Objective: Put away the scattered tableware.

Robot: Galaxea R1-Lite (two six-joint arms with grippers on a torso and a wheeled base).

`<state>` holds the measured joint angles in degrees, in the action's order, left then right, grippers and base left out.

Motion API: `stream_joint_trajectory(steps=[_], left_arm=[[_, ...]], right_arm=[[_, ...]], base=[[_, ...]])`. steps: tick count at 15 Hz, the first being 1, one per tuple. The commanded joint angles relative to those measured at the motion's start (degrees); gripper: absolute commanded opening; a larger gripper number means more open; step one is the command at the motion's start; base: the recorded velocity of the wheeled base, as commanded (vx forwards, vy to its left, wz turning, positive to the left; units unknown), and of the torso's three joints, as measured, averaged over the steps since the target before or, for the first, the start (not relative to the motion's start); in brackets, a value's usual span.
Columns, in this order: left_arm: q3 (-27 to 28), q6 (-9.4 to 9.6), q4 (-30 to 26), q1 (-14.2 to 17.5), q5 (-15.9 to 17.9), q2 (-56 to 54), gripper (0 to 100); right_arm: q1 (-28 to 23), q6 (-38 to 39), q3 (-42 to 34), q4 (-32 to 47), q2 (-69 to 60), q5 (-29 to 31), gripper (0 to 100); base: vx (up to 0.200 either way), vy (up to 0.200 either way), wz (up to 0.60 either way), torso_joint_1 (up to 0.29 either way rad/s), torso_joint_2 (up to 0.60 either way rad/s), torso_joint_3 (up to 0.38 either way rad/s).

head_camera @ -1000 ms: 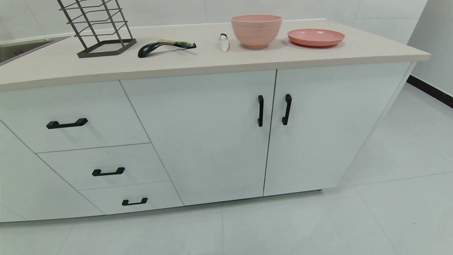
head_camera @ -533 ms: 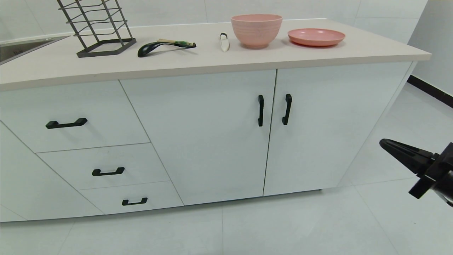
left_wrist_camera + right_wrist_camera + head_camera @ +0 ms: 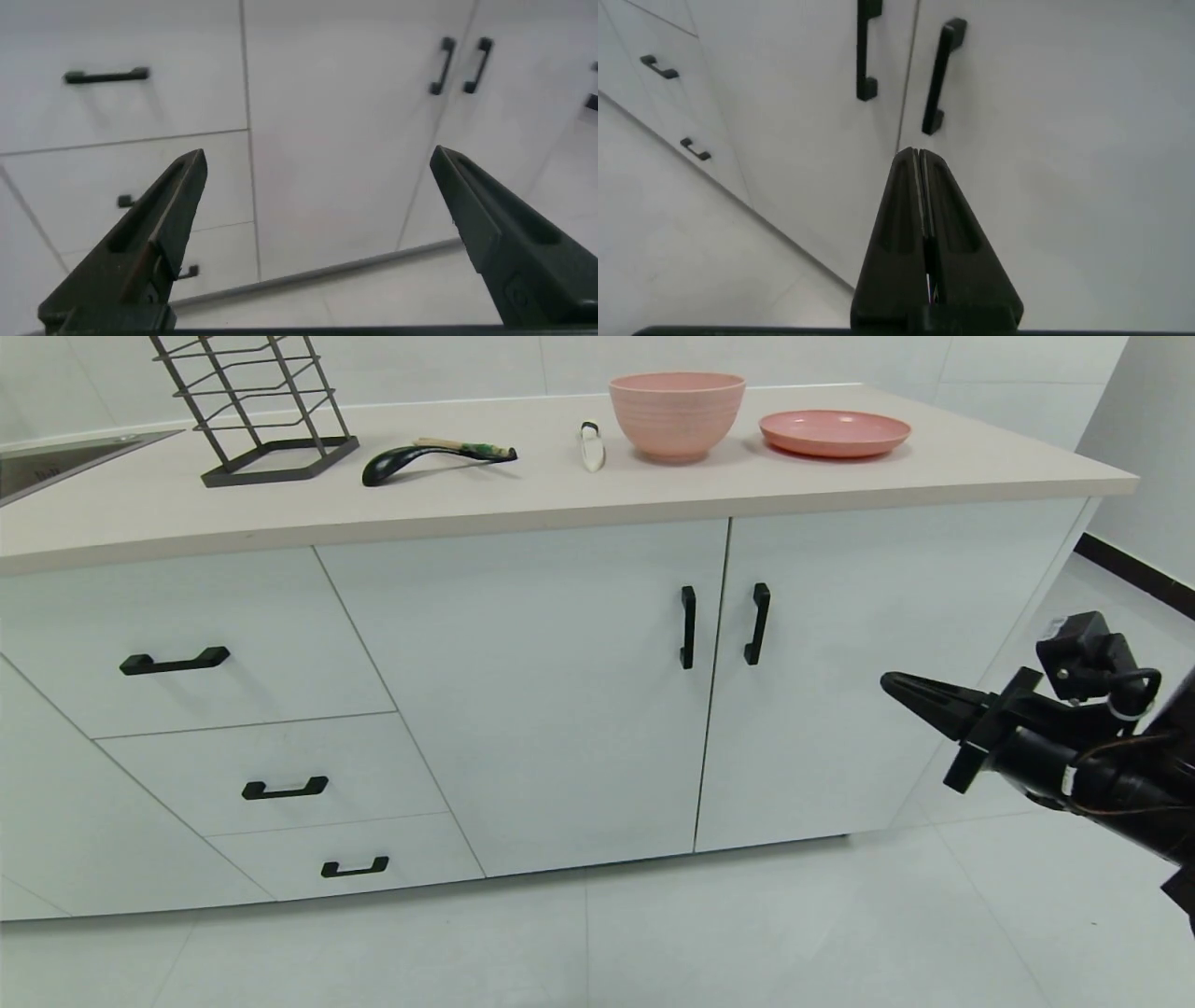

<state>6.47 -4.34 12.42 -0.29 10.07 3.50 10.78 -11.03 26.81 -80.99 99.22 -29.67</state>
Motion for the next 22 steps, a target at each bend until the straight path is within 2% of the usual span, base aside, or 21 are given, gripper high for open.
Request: stream_joint_trajectory(steps=[1, 2, 3, 5, 7, 8, 9, 10, 12, 13, 14, 15, 17, 19, 22], left_arm=[[7.41, 1.26, -1.61, -4.01, 5.49, 11.71, 100], [8.38, 2.76, -1.17, -5.95, 7.68, 15.49, 100], [9.26, 4.08, -0.29, -7.97, 9.0, 19.26, 100], [11.19, 9.0, 3.75, -11.66, 9.62, 28.93, 100], [11.19, 11.9, 8.76, -13.42, 10.94, 35.35, 100], [11.37, 14.62, 10.78, -15.09, 15.95, 39.66, 100], [11.98, 15.85, 11.31, -15.09, 19.02, 42.29, 100], [12.95, 17.26, 11.75, -15.09, 21.04, 45.19, 100], [14.44, 19.9, 14.21, -15.09, 22.63, 51.52, 100], [14.62, 20.25, 15.26, -15.09, 22.89, 53.01, 100], [15.5, 21.48, 20.27, -15.18, 23.68, 58.55, 100], [15.94, 21.83, 23.7, -15.18, 24.74, 62.16, 100], [16.47, 22.01, 33.98, -15.26, 29.04, 71.65, 100], [16.82, 22.01, 41.28, -15.26, 30.98, 76.92, 100], [20.51, 22.01, 44.09, -16.85, 37.22, 81.67, 100]], right_arm=[[2.41, -0.04, 5.1, -0.22, 6.16, -0.65, 0], [2.58, 0.05, 6.24, -0.22, 6.86, -1.79, 0], [2.58, 0.05, 7.21, -0.3, 7.04, -3.46, 100], [2.76, -0.13, 7.56, -0.48, 7.83, -4.25, 100], [2.85, -0.57, 7.56, -0.57, 8.27, -4.25, 100], [3.55, -0.74, 7.38, -0.57, 8.01, -4.25, 100], [3.64, -0.74, 7.56, -0.57, 8.01, -4.25, 100], [3.64, -0.83, 7.65, -0.83, 8.18, -4.25, 100], [3.64, -1.27, 8.35, -0.92, 9.94, -4.25, 100], [3.64, -1.45, 8.79, -0.92, 10.38, -4.25, 100], [3.73, -1.45, 11.34, -0.92, 12.23, -4.25, 100], [3.73, -1.45, 12.66, -0.92, 13.1, -4.34, 100], [3.73, -1.45, 14.59, -0.92, 14.69, -4.34, 100], [4.08, -1.45, 14.68, -1.36, 14.86, -4.34, 100], [4.43, -1.45, 17.23, -1.36, 16.27, -4.87, 100]], base=[[0.0, 0.0, 0.0, 0.0, 0.0, 0.0], [0.0, 0.0, 0.0, 0.0, 0.0, 0.0], [0.0, 0.0, 0.0, 0.0, 0.0, 0.0], [0.0, 0.0, 0.0, 0.0, 0.0, 0.0], [0.0, 0.0, 0.0, 0.0, 0.0, 0.0], [0.0, 0.0, 0.0, 0.0, 0.0, 0.0], [0.0, 0.0, 0.0, 0.0, 0.0, 0.0], [0.0, 0.0, 0.0, 0.0, 0.0, 0.0], [0.0, 0.0, 0.0, 0.0, 0.0, 0.0], [0.0, 0.0, 0.0, 0.0, 0.0, 0.0], [0.0, 0.0, 0.0, 0.0, 0.0, 0.0], [0.0, 0.0, 0.0, 0.0, 0.0, 0.0], [0.0, 0.0, 0.0, 0.0, 0.0, 0.0], [0.0, 0.0, 0.0, 0.0, 0.0, 0.0], [0.0, 0.0, 0.0, 0.0, 0.0, 0.0]])
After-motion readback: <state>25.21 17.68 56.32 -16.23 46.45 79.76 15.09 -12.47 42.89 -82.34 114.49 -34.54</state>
